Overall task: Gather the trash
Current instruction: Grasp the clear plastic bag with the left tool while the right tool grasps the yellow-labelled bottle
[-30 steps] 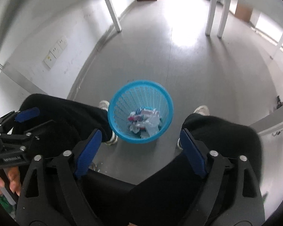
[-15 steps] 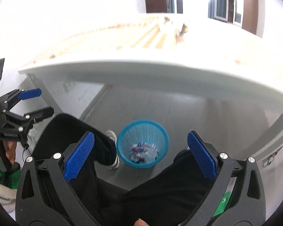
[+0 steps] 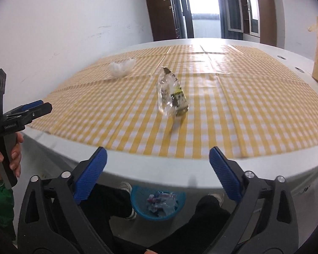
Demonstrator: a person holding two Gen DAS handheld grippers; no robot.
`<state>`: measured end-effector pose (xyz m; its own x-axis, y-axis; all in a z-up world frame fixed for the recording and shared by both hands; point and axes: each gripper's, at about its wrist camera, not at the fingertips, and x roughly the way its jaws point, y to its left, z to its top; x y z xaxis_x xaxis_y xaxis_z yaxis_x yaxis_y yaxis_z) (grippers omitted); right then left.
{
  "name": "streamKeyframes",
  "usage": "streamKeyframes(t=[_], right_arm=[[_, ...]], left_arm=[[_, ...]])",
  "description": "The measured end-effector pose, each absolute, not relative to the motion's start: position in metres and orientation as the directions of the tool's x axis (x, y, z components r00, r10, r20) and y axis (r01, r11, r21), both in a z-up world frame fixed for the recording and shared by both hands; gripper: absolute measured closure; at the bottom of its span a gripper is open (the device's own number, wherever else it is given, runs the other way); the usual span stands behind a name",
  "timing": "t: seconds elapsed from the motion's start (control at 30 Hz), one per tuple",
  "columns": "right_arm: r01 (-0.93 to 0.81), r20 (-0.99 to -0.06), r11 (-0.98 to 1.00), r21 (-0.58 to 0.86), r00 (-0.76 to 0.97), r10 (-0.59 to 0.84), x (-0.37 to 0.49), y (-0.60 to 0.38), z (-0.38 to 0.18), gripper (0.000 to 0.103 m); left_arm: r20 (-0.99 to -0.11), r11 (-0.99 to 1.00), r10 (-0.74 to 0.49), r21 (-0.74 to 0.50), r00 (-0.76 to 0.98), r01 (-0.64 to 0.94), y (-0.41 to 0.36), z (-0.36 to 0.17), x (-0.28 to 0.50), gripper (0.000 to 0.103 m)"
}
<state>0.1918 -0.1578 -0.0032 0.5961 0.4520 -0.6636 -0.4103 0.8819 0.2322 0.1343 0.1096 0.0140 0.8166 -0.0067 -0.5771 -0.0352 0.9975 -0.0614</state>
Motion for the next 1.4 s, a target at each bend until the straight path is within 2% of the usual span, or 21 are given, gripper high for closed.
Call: streamKeyframes(t=[0.13, 0.53, 0.7, 0.83, 0.9, 0.97, 1.0, 1.03, 1.07, 1.1, 1.27, 1.4], right_arm=[[-0.399, -0.671, 0.886, 0.235, 0.593, 0.445, 0.219, -0.158, -0.001, 0.017], [-0.367, -0.715, 0.887, 0.282, 0.536, 0.449, 0.272, -0.146, -0.025, 0.038], [-0.361, -0.725, 0.884, 0.296, 0.517, 0.454, 0.285, -0.145, -0.030, 0.056], [-0.359, -0.739, 0.883, 0.303, 0.497, 0.455, 0.289, -0.146, -0.037, 0.076], [-0.361, -0.740, 0.884, 0.298, 0.497, 0.453, 0.288, -0.147, -0.038, 0.082], [-0.362, -0.746, 0.885, 0.294, 0.492, 0.449, 0.289, -0.146, -0.038, 0.096], [-0.364, -0.745, 0.884, 0.295, 0.491, 0.451, 0.289, -0.145, -0.038, 0.097], [-0.366, -0.741, 0.883, 0.294, 0.496, 0.452, 0.288, -0.145, -0.037, 0.099], [-0.366, -0.738, 0.883, 0.293, 0.500, 0.453, 0.286, -0.146, -0.036, 0.100], [-0.366, -0.734, 0.883, 0.293, 0.506, 0.453, 0.285, -0.146, -0.035, 0.100], [-0.376, -0.705, 0.877, 0.298, 0.533, 0.468, 0.272, -0.149, -0.025, 0.101], [-0.390, -0.679, 0.870, 0.302, 0.553, 0.483, 0.257, -0.153, -0.016, 0.101]], left_arm=[[-0.595, 0.998, -0.005, -0.059, 0.803, -0.038, 0.117, 0.016, 0.164, 0.006], [-0.679, 0.997, 0.015, -0.048, 0.734, -0.065, 0.139, 0.013, 0.269, 0.006], [-0.708, 0.997, 0.031, -0.031, 0.706, -0.075, 0.146, 0.010, 0.319, 0.006], [-0.729, 0.996, 0.044, -0.021, 0.683, -0.087, 0.151, 0.002, 0.355, 0.007], [-0.734, 0.995, 0.045, -0.024, 0.678, -0.092, 0.155, -0.003, 0.367, 0.008], [-0.736, 0.997, 0.034, -0.022, 0.676, -0.074, 0.155, -0.007, 0.375, 0.012], [-0.737, 0.997, 0.031, -0.020, 0.675, -0.068, 0.154, -0.009, 0.379, 0.017], [-0.740, 0.998, 0.033, -0.016, 0.672, -0.067, 0.154, -0.011, 0.383, 0.026], [-0.745, 0.998, 0.034, -0.016, 0.667, -0.069, 0.154, -0.013, 0.386, 0.045], [-0.751, 0.997, 0.040, -0.013, 0.659, -0.075, 0.154, -0.014, 0.388, 0.056], [-0.728, 0.997, 0.057, 0.010, 0.683, -0.072, 0.144, -0.006, 0.370, 0.059], [-0.686, 0.995, 0.024, -0.051, 0.727, -0.081, 0.136, 0.016, 0.331, 0.059]])
